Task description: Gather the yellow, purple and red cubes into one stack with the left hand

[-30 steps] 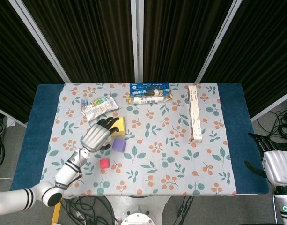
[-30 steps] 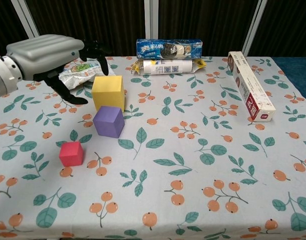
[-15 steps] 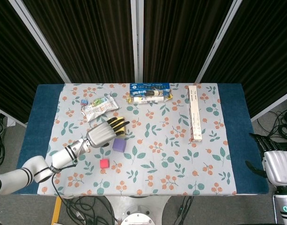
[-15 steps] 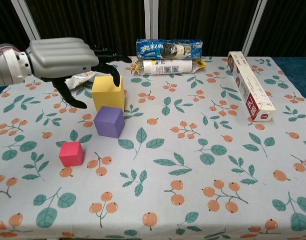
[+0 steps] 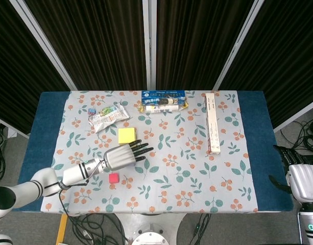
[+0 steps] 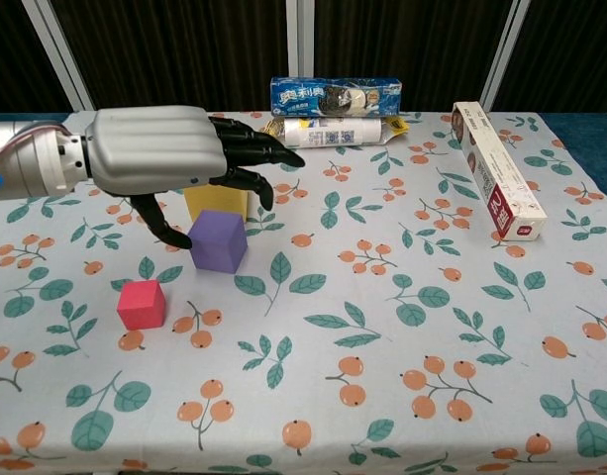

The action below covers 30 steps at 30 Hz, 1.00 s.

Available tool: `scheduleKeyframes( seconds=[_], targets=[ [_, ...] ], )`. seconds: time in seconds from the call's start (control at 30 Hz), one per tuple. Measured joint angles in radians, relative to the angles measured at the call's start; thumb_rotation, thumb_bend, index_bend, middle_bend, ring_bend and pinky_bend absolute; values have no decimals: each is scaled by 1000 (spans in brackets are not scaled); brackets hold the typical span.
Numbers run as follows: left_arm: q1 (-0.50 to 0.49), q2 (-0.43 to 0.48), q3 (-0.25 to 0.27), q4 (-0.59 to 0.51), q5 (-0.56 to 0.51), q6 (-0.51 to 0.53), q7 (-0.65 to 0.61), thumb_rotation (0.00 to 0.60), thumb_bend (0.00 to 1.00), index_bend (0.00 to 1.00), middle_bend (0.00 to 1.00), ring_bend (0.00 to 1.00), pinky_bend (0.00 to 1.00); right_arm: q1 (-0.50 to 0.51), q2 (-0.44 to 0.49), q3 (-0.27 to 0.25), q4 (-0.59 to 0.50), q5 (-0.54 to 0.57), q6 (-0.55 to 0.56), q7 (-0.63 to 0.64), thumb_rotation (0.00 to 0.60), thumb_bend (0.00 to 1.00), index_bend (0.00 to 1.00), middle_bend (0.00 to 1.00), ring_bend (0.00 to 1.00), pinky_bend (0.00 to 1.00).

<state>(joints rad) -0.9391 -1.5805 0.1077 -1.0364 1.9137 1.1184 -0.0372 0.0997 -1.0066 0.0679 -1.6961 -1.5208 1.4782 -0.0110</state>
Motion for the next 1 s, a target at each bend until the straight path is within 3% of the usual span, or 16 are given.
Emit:
scheduleKeyframes(
  seconds=[0.43,1.0],
  targets=[
    [-11,-88,-64,-30,-123,-111,102,600,122,330,8,51,165,-4,0,-1,10,-3,3,16,600,123,135,185,175,280],
    [-27,-129,-74,32,-169,-155,127,600,119,330,8,52,163,-16,1,-5,17,-8,17,24,600,124,135,185,175,276]
  ],
)
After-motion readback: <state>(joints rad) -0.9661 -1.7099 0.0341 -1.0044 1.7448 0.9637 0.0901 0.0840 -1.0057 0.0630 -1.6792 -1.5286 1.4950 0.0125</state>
